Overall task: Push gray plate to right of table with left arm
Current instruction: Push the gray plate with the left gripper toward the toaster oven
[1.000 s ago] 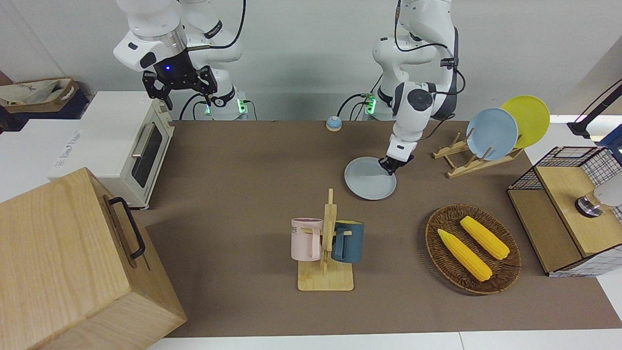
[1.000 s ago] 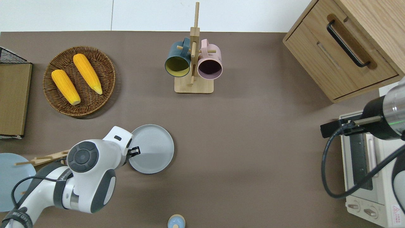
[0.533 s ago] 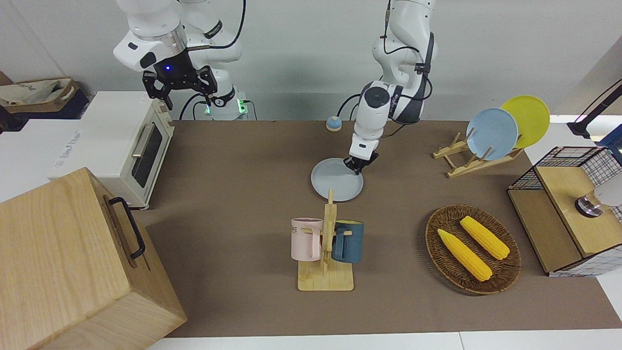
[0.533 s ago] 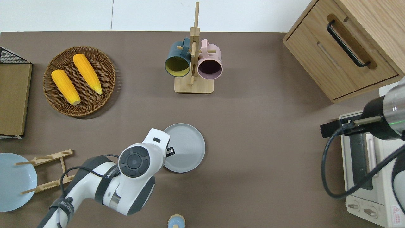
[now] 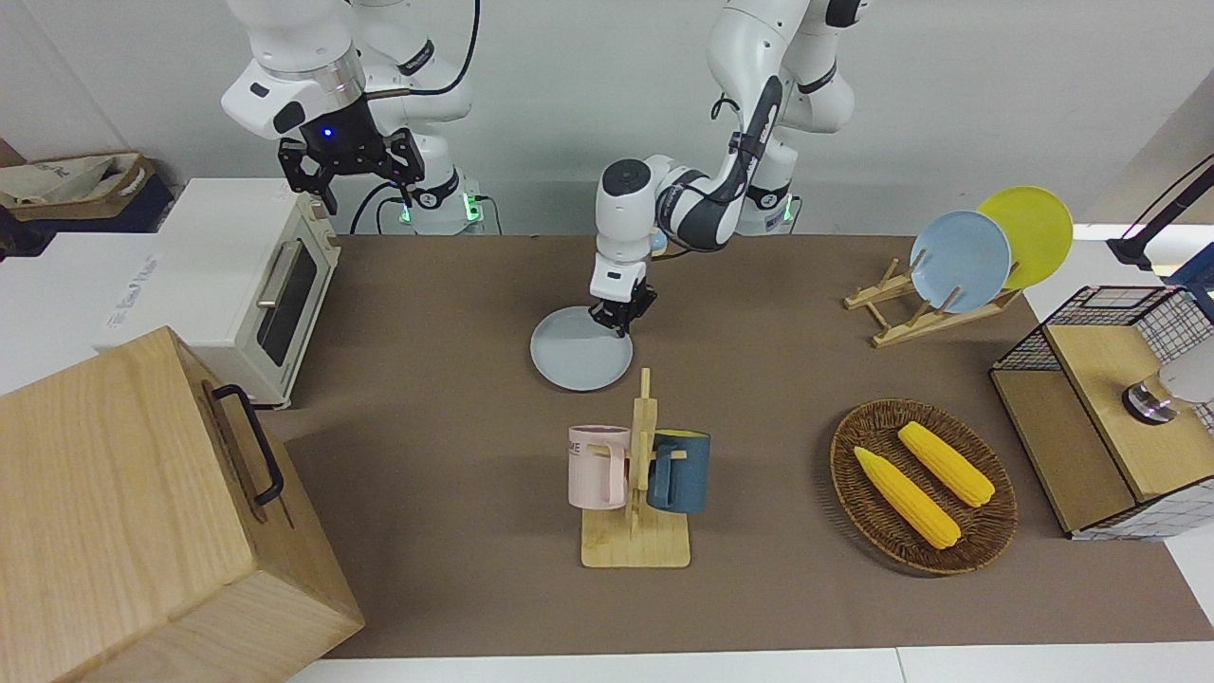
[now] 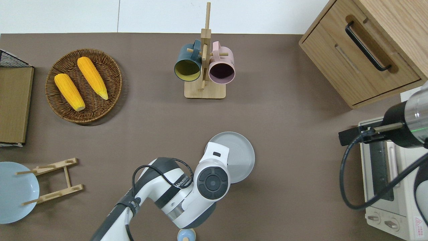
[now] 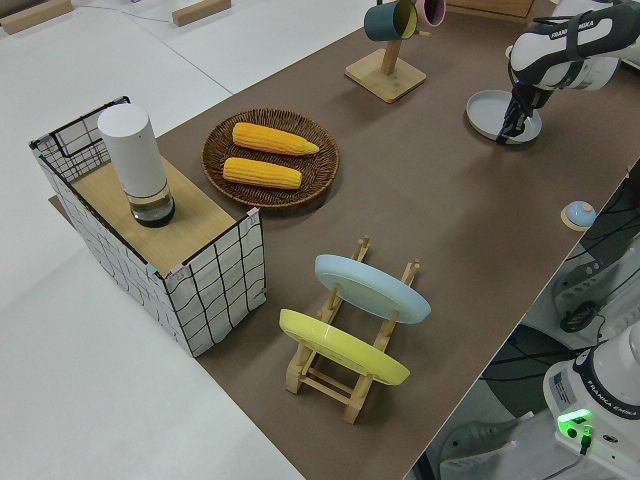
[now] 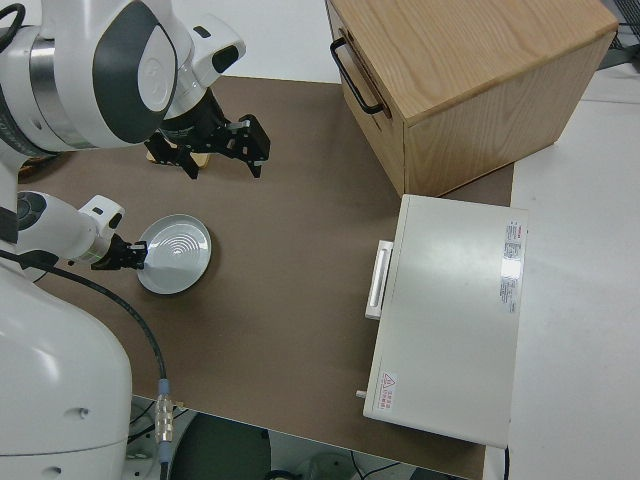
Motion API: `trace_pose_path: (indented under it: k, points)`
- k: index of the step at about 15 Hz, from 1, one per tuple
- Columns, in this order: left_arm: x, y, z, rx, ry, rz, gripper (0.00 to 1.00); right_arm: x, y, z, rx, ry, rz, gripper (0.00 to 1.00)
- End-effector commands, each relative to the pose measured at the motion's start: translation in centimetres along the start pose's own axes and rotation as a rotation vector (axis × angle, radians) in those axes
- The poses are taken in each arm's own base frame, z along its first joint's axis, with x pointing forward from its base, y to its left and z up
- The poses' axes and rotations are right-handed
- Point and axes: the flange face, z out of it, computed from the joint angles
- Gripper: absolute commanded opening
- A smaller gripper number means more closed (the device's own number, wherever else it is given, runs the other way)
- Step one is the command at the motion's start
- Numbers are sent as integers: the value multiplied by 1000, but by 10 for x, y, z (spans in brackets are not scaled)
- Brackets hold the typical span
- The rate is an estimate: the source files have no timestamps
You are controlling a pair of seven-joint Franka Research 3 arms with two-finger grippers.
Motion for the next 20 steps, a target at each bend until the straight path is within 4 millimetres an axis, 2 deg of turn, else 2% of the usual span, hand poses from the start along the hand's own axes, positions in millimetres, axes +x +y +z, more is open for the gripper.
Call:
trace_pose_path:
  k: [1,5,14,15,17,18,20]
  points:
    - [-28,50,31,31,-37,-34,0,-3,1,-4,5,-4,15,983]
    - [-48,69,31,17,-40,-44,0,-3,1,-4,5,-4,16,983]
    - [-50,76,23,21,-37,-48,0,-3,1,-4,5,-4,15,983]
    - [-50,76,23,21,-37,-47,70,-3,1,-4,5,-4,16,983]
    - [-47,75,22,22,-31,-33,937,-3,1,-4,5,-4,16,983]
    - [-45,74,21,24,-15,-17,995,-3,1,-4,5,-4,16,983]
    - [-39,70,16,53,-7,-13,998,-3,1,-4,5,-4,16,983]
